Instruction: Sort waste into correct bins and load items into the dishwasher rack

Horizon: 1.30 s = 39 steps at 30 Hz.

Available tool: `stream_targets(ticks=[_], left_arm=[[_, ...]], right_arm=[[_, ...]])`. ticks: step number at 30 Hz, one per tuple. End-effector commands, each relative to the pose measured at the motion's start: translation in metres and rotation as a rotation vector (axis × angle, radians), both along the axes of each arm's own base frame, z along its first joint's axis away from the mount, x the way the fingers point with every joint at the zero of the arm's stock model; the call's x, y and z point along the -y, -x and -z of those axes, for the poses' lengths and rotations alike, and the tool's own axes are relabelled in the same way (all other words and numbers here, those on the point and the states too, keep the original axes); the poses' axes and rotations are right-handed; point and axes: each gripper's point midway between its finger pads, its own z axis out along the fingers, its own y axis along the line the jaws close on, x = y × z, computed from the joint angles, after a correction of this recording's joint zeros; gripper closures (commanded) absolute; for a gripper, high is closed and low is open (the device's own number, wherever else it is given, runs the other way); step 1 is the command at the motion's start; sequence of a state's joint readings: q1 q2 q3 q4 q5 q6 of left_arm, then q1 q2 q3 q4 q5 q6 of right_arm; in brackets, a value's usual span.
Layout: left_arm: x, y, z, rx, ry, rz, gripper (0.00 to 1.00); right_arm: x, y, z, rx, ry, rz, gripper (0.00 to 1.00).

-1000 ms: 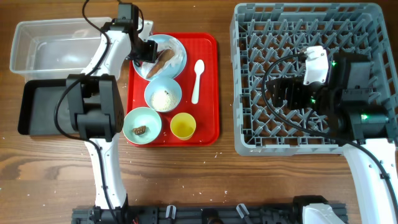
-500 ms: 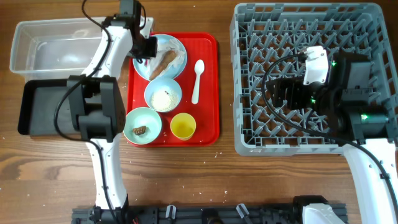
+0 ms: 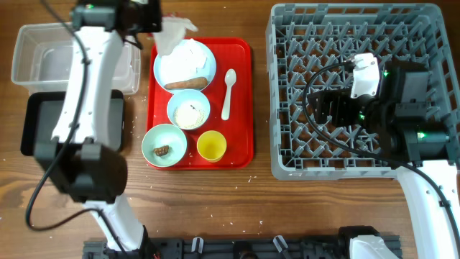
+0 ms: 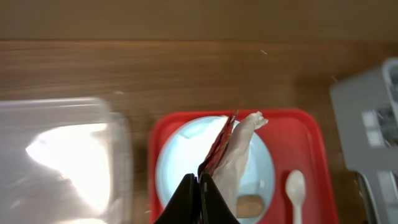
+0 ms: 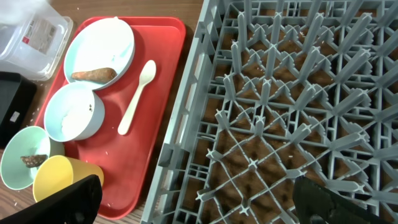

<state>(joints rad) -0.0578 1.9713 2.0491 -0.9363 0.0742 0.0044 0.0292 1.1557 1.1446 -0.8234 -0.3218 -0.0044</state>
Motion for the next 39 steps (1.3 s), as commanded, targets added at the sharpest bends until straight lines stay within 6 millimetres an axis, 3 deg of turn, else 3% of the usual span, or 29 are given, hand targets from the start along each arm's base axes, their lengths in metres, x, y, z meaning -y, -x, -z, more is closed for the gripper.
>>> stream_targets(ticks=[1,3,5,9,10,11,13,14,16,18,22,24,26,29,30,32,34,39], left_arm=[[-0.083,0.014,-0.034,0.055,-0.062,-0.315,0.96],[-0.131,0.022,-0.016,0.0,-0.064,-0.474,0.96],[-0.163,0.024,0.008,-0.056,-0.038,-0.572,0.96],[-0.201,0.023,0.073,-0.187,-0.021,-0.67,0.96],[-0.207,0.021,0.087,-0.21,-0.021,-0.68,0.89],[-0.21,0.019,0.098,-0.227,-0.02,-0.686,0.75],[-0.213,0.016,0.118,-0.258,-0.022,-0.688,0.29],[-0.212,0.016,0.122,-0.264,-0.022,-0.688,0.12],[-0.213,0.013,0.118,-0.248,-0.021,-0.687,0.0],[-0.211,0.011,0.105,-0.223,-0.013,-0.676,0.0],[-0.174,0.0,0.058,-0.127,0.036,-0.519,0.0],[-0.126,-0.011,0.036,-0.071,0.076,-0.316,0.0],[-0.08,-0.018,0.032,-0.055,0.087,-0.145,0.0],[-0.027,-0.029,0.052,-0.071,0.057,-0.009,0.03],[-0.004,-0.035,0.067,-0.084,0.056,0.032,0.09],[0.026,-0.043,0.09,-0.097,0.053,0.083,0.1],[0.044,-0.049,0.114,-0.115,0.047,0.113,0.11],[0.07,-0.055,0.182,-0.181,-0.017,0.201,0.1]], right_arm=[[-0.004,-0.002,-0.006,0.01,-0.017,-0.011,0.0],[-0.004,-0.003,-0.007,0.012,-0.017,-0.01,0.0],[-0.004,-0.003,-0.007,0.013,-0.017,-0.01,0.01],[-0.004,-0.003,-0.007,0.012,-0.017,-0.01,0.0],[-0.004,-0.003,-0.007,0.012,-0.018,-0.01,0.0],[-0.004,-0.003,-0.007,0.012,-0.018,-0.01,0.0],[-0.004,-0.003,-0.007,0.011,-0.018,-0.01,0.01],[-0.004,-0.003,-0.007,0.012,-0.018,-0.009,0.0],[-0.004,-0.003,-0.007,0.012,-0.018,-0.009,0.0],[-0.004,-0.003,-0.007,0.012,-0.018,-0.01,0.0],[-0.004,-0.003,-0.007,0.011,-0.018,-0.01,0.0],[-0.004,-0.003,-0.007,0.012,-0.018,-0.01,0.0],[-0.004,-0.003,-0.007,0.011,-0.018,-0.01,0.0],[-0.004,-0.003,-0.007,0.011,-0.018,-0.01,0.0],[-0.004,-0.003,-0.006,0.011,-0.018,-0.01,0.0],[-0.004,-0.003,-0.007,0.011,-0.018,-0.01,0.0],[-0.004,-0.003,-0.007,0.011,-0.018,-0.01,0.0],[-0.004,-0.002,-0.006,0.008,-0.018,-0.009,0.0]])
